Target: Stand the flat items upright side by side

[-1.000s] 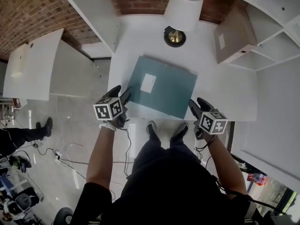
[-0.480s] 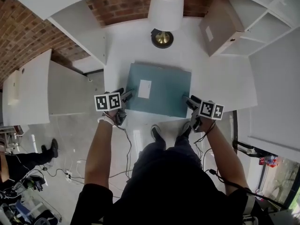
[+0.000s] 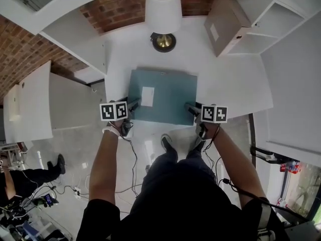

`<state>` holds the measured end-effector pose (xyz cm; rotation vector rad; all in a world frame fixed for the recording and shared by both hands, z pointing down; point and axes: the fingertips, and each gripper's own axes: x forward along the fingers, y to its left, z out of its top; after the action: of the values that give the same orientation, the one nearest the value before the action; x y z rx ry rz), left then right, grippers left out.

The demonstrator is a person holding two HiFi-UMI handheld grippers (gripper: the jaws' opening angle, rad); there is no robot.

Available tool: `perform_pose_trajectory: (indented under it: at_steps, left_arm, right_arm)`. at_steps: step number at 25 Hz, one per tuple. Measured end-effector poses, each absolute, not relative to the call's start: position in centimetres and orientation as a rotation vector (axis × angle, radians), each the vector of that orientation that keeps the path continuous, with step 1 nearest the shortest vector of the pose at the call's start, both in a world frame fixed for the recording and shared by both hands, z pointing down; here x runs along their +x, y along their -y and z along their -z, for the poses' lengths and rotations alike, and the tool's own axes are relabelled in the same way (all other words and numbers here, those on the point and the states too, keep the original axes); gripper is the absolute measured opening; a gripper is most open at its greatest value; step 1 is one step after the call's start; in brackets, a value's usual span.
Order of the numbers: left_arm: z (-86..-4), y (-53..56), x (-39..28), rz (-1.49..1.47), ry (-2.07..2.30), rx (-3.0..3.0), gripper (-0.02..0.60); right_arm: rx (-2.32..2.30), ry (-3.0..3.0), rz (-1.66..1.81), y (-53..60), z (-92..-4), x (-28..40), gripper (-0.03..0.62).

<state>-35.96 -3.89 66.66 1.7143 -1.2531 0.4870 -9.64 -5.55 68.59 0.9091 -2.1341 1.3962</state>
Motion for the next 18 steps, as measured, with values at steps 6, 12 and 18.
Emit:
perform_pose_trajectory:
  at_steps: [6, 12, 18]
  left_arm:
    - [-62.3, 5.0, -34.1, -0.557, 1.327, 1.78, 0.278]
    - [-58.6, 5.7, -31.9, -0.697, 1.354, 1.784, 0.278]
    - [-54.3, 7.1, -28.6, -0.849, 1.383, 1.864, 0.278]
  right_arm:
    - [0.881, 2.16, -1.52, 5.7, -68.4, -8.3, 0.253]
    - [0.824, 2.189, -1.65, 5.3, -68.2, -7.0, 0.253]
    - [0.777, 2.168, -1.811, 4.8, -68.4, -5.7, 0.261]
